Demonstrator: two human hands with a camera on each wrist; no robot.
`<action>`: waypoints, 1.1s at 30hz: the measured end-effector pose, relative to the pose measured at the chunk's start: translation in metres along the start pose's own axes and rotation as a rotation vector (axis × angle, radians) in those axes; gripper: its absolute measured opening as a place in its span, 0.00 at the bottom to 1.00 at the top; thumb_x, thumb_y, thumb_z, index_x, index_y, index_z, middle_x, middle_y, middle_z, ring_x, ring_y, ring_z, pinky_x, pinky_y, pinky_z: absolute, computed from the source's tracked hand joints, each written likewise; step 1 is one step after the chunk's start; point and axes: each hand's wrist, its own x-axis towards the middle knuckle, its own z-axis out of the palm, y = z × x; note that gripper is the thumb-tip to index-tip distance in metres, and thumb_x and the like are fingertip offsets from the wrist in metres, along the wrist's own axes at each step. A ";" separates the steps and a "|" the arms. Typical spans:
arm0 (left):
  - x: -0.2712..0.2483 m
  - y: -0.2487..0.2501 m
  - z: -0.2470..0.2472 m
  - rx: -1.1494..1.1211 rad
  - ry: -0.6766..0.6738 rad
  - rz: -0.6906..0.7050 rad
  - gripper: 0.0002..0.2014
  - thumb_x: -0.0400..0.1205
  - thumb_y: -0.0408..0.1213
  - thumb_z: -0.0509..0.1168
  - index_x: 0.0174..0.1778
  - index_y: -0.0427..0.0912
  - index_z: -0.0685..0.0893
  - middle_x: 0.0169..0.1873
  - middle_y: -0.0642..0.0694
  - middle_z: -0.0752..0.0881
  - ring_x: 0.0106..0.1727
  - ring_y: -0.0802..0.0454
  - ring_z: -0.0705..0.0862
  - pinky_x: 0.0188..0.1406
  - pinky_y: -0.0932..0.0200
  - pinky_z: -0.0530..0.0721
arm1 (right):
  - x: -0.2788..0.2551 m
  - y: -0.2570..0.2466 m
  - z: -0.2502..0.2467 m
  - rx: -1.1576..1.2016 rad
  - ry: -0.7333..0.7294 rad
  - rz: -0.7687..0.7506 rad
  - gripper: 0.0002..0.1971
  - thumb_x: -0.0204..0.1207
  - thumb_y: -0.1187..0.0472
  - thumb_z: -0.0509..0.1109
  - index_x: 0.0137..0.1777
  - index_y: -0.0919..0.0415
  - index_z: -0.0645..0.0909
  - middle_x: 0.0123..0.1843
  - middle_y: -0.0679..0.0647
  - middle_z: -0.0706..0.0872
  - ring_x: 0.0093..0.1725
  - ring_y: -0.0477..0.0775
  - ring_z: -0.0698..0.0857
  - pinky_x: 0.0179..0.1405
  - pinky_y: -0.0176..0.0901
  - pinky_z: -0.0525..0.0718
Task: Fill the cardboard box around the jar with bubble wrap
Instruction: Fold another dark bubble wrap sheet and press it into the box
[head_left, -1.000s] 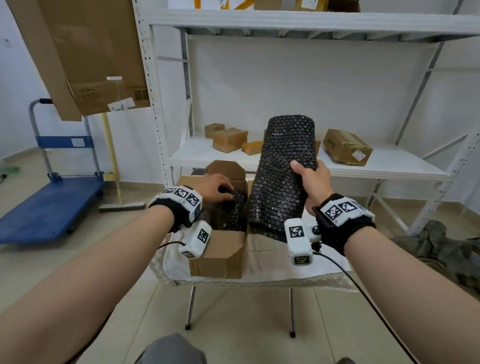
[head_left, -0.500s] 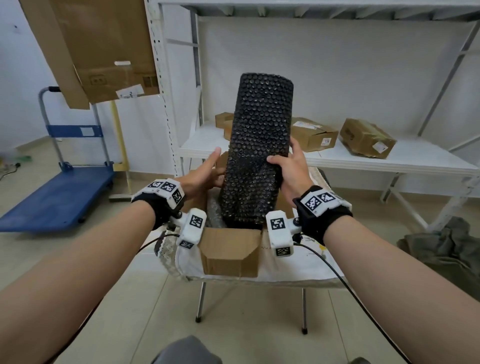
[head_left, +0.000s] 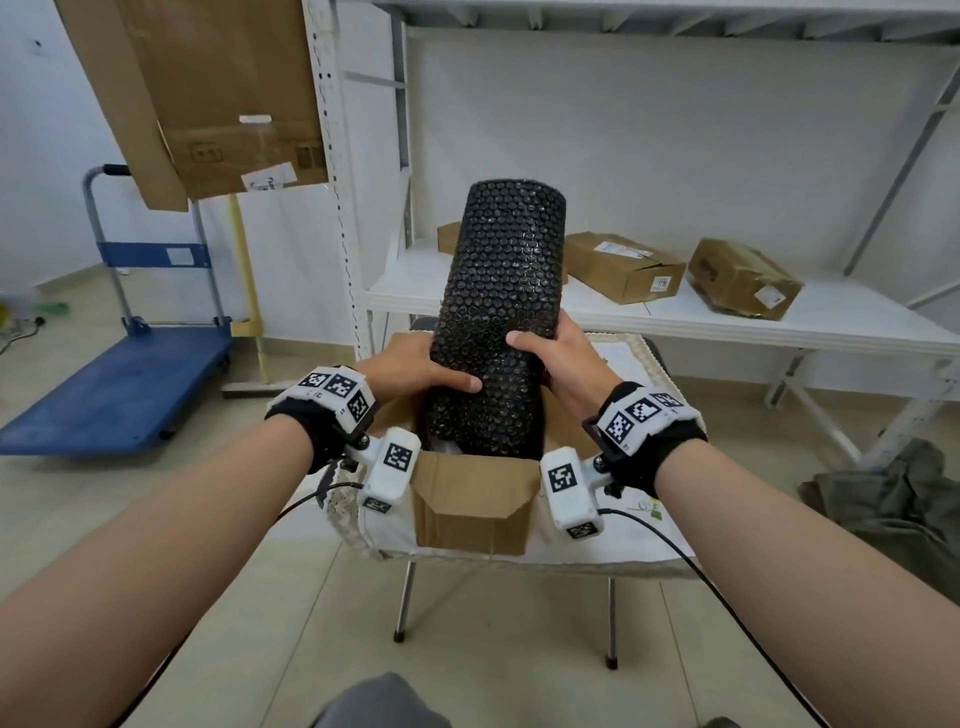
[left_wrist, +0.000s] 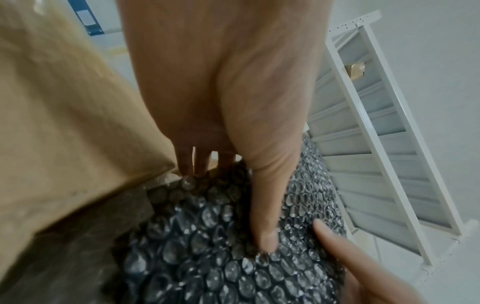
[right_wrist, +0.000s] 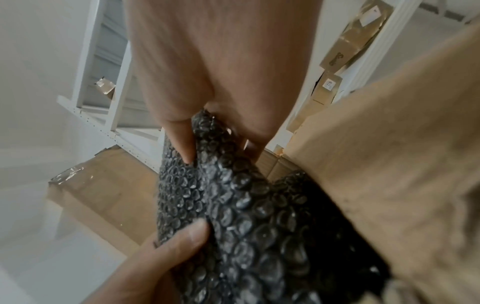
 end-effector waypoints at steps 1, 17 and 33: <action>-0.005 0.005 0.001 -0.044 -0.004 0.021 0.35 0.58 0.54 0.85 0.61 0.45 0.88 0.57 0.49 0.91 0.62 0.50 0.88 0.72 0.48 0.79 | 0.000 0.001 -0.001 -0.003 -0.005 -0.011 0.21 0.75 0.72 0.73 0.66 0.53 0.79 0.66 0.57 0.87 0.67 0.59 0.85 0.75 0.61 0.79; 0.001 0.104 -0.025 -0.664 0.329 0.213 0.38 0.79 0.22 0.70 0.82 0.47 0.62 0.60 0.35 0.87 0.55 0.46 0.90 0.48 0.53 0.90 | -0.018 -0.031 -0.001 -0.079 -0.151 0.053 0.10 0.78 0.72 0.69 0.55 0.60 0.82 0.54 0.55 0.88 0.53 0.52 0.86 0.51 0.40 0.81; 0.003 0.130 -0.025 -0.691 0.450 0.278 0.21 0.81 0.21 0.67 0.70 0.34 0.75 0.63 0.34 0.85 0.51 0.46 0.89 0.45 0.57 0.90 | -0.032 -0.024 -0.014 0.073 -0.266 0.317 0.22 0.80 0.74 0.70 0.73 0.77 0.75 0.69 0.67 0.85 0.65 0.65 0.87 0.56 0.48 0.91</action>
